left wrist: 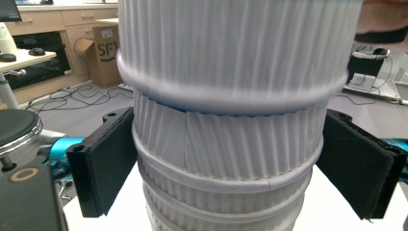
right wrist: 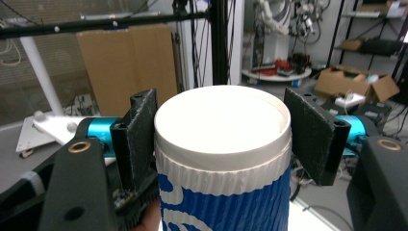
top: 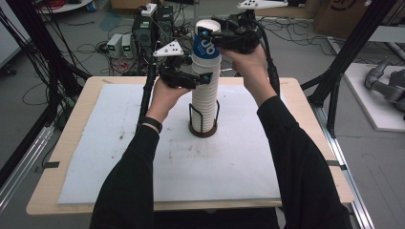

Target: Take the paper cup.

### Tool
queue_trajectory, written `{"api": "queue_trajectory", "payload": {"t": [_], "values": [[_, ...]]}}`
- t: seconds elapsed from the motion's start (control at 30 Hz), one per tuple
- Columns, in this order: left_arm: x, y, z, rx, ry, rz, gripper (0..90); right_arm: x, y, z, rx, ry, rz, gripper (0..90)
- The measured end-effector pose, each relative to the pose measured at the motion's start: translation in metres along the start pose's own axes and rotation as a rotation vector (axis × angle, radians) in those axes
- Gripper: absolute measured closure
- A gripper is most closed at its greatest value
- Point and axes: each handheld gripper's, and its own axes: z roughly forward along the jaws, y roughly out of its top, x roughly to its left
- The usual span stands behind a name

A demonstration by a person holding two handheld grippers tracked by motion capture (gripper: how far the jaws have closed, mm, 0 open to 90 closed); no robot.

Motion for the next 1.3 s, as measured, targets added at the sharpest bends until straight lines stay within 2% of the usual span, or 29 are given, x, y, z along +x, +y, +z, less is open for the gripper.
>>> {"api": "queue_trajectory", "payload": {"t": [0.03,0.13,0.4,0.6,0.8,1.07,1.3], "values": [[0.0,0.0,0.0,0.003,-0.001,0.003,11.5,0.001,0.004,-0.003,-0.027,0.0,-0.002,31.6],[0.0,0.0,0.0,0.001,0.0,0.0,11.5,0.005,0.011,-0.006,-0.062,-0.002,-0.013,31.6],[0.0,0.0,0.0,0.005,0.0,0.004,11.4,0.013,0.026,-0.011,-0.101,-0.019,-0.046,31.6],[0.0,0.0,0.0,0.001,-0.001,0.004,11.5,0.021,0.038,-0.022,-0.175,-0.014,-0.072,31.6],[0.0,0.0,0.0,0.001,-0.002,0.006,11.5,0.026,0.046,-0.032,-0.209,-0.016,-0.101,31.6],[0.0,0.0,0.001,0.002,-0.003,0.006,11.4,0.027,0.049,-0.049,-0.225,-0.012,-0.112,31.7],[0.0,0.0,0.001,0.002,-0.001,0.004,11.5,0.021,0.038,-0.068,-0.21,-0.006,-0.115,31.7]]}}
